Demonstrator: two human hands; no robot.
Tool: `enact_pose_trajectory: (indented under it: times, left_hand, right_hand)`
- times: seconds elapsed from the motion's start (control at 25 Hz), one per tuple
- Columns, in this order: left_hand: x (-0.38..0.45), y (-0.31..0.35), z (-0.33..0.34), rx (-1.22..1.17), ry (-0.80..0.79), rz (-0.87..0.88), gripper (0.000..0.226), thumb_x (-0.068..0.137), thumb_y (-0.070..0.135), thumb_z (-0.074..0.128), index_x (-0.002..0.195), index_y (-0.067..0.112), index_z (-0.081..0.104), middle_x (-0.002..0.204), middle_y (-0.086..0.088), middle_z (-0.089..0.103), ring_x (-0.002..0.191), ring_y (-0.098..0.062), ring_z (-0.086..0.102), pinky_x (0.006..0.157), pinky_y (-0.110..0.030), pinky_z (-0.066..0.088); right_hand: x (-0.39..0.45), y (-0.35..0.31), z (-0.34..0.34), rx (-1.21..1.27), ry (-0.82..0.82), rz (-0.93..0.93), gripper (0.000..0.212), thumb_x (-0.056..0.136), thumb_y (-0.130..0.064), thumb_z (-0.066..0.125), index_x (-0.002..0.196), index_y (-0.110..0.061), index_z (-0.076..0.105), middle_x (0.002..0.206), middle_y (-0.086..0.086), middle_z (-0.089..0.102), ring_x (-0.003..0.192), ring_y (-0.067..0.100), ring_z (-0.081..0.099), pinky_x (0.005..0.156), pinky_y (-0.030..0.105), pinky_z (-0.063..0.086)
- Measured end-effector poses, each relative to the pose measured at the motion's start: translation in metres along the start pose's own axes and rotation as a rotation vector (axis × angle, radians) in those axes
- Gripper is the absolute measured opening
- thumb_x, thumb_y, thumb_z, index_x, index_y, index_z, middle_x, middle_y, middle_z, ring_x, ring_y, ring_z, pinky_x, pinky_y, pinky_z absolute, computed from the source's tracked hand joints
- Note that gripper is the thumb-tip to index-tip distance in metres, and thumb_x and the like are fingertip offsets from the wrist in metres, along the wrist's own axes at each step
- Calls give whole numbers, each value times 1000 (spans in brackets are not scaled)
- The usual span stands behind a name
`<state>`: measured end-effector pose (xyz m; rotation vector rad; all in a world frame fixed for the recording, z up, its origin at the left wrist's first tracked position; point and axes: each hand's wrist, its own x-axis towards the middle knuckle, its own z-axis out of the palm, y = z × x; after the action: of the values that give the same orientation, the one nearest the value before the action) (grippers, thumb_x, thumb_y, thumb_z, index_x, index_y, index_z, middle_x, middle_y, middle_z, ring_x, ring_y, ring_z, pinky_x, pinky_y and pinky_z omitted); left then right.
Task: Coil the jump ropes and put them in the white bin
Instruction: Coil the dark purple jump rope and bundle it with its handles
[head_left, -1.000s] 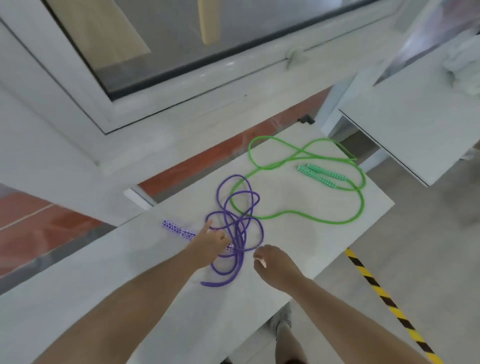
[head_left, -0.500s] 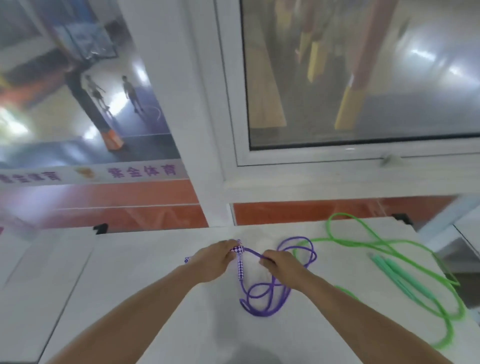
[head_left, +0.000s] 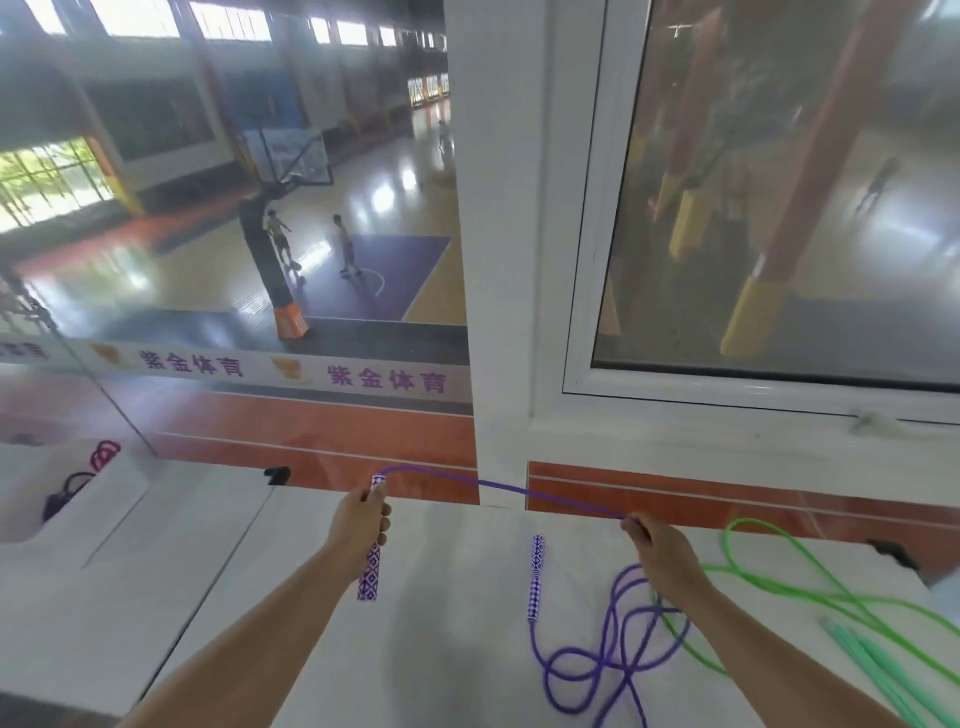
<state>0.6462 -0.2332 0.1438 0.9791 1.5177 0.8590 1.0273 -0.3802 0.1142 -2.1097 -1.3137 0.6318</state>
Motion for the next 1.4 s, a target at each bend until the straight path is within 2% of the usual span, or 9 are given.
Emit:
enact_pose_trajectory:
  times: [0.12, 0.2, 0.4, 0.64, 0.8, 1.0, 1.16, 1.28, 1.4]
  left_hand:
    - [-10, -2, 21, -330, -125, -186, 16, 106, 24, 46, 99, 13, 53, 69, -6, 46, 46, -15, 38, 44, -23, 34]
    - [-25, -7, 45, -404, -209, -280, 12, 106, 23, 44, 101, 16, 51, 68, -7, 46, 47, -16, 37, 44, -23, 34]
    - [-62, -20, 99, -351, -396, -353, 21, 108, 23, 39, 108, 9, 54, 72, -12, 55, 52, -20, 44, 48, -28, 40]
    - [-79, -25, 121, -282, -538, -408, 36, 107, 34, 43, 102, 4, 64, 69, -9, 57, 55, -20, 50, 51, -31, 44]
    - [-78, -28, 116, -288, -659, -409, 33, 106, 32, 46, 97, 7, 65, 72, -8, 57, 60, -19, 52, 56, -32, 43]
    - [-72, -26, 110, -280, -745, -322, 19, 102, 18, 54, 98, 5, 67, 79, -9, 60, 69, -18, 56, 58, -30, 43]
    - [-68, -24, 111, -211, -693, -321, 16, 102, 16, 56, 103, 3, 67, 86, -10, 65, 76, -19, 56, 59, -31, 44]
    - [-59, -19, 114, -273, -500, -327, 19, 104, 12, 51, 99, 0, 65, 90, -14, 72, 84, -25, 64, 63, -35, 45]
    - [-31, -9, 97, -448, -346, -327, 18, 106, 9, 45, 91, 7, 55, 77, -9, 63, 78, -25, 65, 68, -38, 51]
  right_hand:
    - [-9, -20, 19, 131, -40, 78, 22, 104, -25, 44, 94, -21, 62, 71, -5, 61, 66, 15, 57, 62, 31, 41]
    - [-20, -41, 41, 204, -147, 78, 23, 104, -24, 43, 93, -22, 63, 70, -6, 58, 59, 10, 51, 58, 28, 39]
    - [-40, -82, 69, 277, -291, -8, 23, 105, -30, 42, 94, -23, 62, 68, -11, 53, 53, 0, 45, 55, 16, 35]
    - [-47, -89, 66, 149, -416, -238, 23, 106, -40, 40, 86, -46, 49, 94, -13, 65, 86, 4, 61, 74, 11, 43]
    - [-42, -77, 69, 138, -440, -232, 21, 105, -40, 44, 96, -32, 61, 99, -5, 69, 87, 10, 64, 75, 18, 46]
    - [-36, -79, 64, 128, -456, -209, 28, 105, -38, 45, 110, -24, 68, 103, -11, 70, 88, -2, 65, 75, 8, 46]
    - [-31, -83, 61, 127, -449, -180, 26, 104, -37, 47, 112, -26, 70, 99, -14, 69, 88, -1, 65, 75, 10, 47]
    - [-29, -76, 60, 28, -493, -165, 22, 104, -37, 46, 101, -31, 66, 90, -13, 65, 77, -2, 58, 67, 13, 42]
    - [-23, -47, 55, -5, -467, -139, 24, 102, -38, 49, 94, -24, 67, 87, -2, 67, 69, 1, 52, 63, 17, 39]
